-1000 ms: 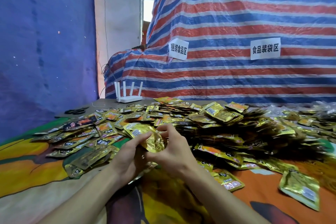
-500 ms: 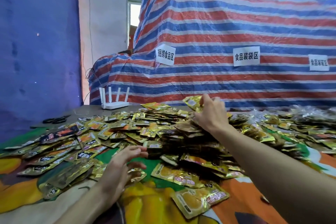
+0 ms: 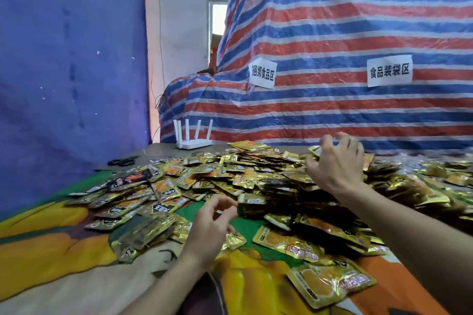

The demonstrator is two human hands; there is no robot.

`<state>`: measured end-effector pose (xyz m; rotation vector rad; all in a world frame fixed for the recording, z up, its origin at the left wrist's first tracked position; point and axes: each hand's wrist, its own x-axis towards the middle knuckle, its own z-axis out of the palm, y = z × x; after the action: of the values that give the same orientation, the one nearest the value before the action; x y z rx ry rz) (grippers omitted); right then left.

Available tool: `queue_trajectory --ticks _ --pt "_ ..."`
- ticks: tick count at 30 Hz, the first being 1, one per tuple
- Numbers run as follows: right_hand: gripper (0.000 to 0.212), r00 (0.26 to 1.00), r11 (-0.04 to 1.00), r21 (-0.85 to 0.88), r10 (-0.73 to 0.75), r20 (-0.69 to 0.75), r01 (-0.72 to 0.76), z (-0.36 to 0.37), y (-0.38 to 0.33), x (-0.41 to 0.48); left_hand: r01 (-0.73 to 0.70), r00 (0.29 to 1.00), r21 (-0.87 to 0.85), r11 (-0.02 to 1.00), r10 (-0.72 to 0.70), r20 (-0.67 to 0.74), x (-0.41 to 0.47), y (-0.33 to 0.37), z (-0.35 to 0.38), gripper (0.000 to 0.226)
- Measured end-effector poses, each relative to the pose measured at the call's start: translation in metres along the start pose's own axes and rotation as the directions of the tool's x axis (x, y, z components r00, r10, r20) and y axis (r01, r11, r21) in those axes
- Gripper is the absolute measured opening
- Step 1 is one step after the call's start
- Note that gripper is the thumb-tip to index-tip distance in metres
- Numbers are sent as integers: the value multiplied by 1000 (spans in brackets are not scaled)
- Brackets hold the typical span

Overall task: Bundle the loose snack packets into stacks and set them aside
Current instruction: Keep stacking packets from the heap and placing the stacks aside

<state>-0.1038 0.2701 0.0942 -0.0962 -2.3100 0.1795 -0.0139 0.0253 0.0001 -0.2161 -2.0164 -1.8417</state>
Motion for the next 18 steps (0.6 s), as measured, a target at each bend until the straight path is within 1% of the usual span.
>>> queue_trajectory --ticks 2,4,6,7,8,10,11,12,13,14,15,16,17,18 --pt "51 992 982 140 -124 -7 124 -3 -22 -14 -102 992 103 989 108 -57 -1 3 -1 11" --pt "49 969 937 283 -236 75 206 -1 -48 -32 -143 975 124 982 162 -153 0 7 -4 14" --pt "48 924 902 353 -331 192 250 7 -73 -50 -133 959 176 975 172 -224 5 12 -13 18" --pt "48 897 891 374 -364 252 256 12 -84 -58 -97 962 244 965 153 -224 9 15 -20 19" --pt "50 868 881 402 -388 311 250 16 -95 -64 -36 973 328 944 108 -203 16 16 -31 20" --pt "55 800 855 474 -429 420 210 21 -113 -74 118 989 510 852 -55 -137 26 19 -59 20" --pt "58 748 838 510 -463 475 194 23 -121 -77 180 984 606 775 -144 -109 29 20 -74 24" --pt "60 680 819 541 -508 530 191 23 -127 -79 214 972 712 669 -216 -90 32 20 -90 34" --pt "61 603 802 565 -552 575 195 22 -132 -81 223 957 806 548 -282 -73 34 21 -105 46" --pt "61 532 787 589 -583 614 184 21 -137 -81 217 940 865 452 -337 -59 35 22 -118 57" --pt "61 472 775 615 -600 645 146 20 -141 -81 217 918 888 405 -395 -44 35 22 -126 65" --pt "62 431 768 634 -605 670 92 20 -145 -82 227 889 888 399 -458 -22 34 21 -132 73" --pt "65 405 767 640 -599 691 44 19 -150 -83 241 858 879 411 -513 5 32 20 -134 80" --pt "68 385 777 629 -586 713 17 20 -155 -86 250 844 875 416 -537 14 29 15 -132 84"
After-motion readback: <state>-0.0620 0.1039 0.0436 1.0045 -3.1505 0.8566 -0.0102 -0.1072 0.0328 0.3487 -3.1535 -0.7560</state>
